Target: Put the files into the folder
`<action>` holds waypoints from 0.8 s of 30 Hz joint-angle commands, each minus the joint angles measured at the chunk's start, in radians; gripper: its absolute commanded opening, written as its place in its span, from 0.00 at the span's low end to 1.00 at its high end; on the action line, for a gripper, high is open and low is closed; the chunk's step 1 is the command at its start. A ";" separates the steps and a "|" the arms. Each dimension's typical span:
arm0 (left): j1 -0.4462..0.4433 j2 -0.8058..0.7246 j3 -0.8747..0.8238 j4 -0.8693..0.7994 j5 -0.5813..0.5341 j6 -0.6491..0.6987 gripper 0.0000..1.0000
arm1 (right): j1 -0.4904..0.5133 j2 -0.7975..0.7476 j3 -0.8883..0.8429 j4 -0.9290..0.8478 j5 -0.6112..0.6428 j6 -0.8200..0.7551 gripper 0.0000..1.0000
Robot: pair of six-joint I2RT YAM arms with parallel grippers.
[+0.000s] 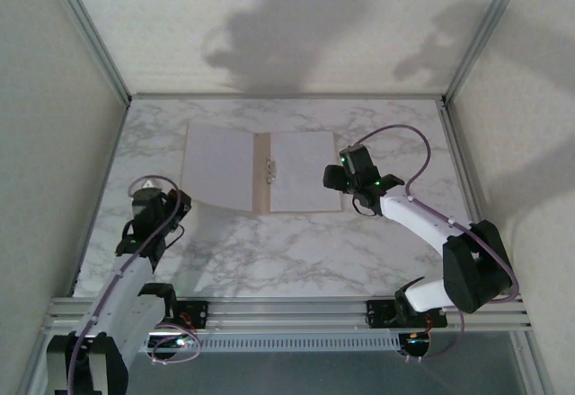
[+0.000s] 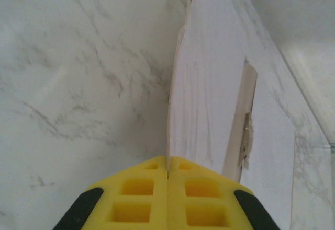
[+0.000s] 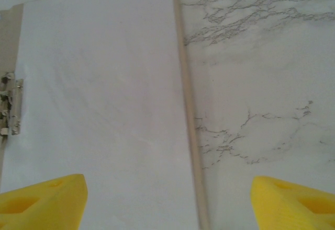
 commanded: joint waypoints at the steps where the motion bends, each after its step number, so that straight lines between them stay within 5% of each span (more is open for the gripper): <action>1: 0.016 -0.023 0.100 -0.168 -0.160 0.080 0.00 | 0.001 0.009 0.027 -0.018 0.009 0.010 0.82; 13: 0.016 0.056 0.402 -0.338 -0.157 0.211 0.00 | 0.001 0.015 0.032 -0.023 0.006 0.010 0.81; 24: -0.015 0.042 0.468 -0.324 -0.092 0.316 0.00 | 0.001 0.026 0.035 -0.018 -0.015 0.016 0.81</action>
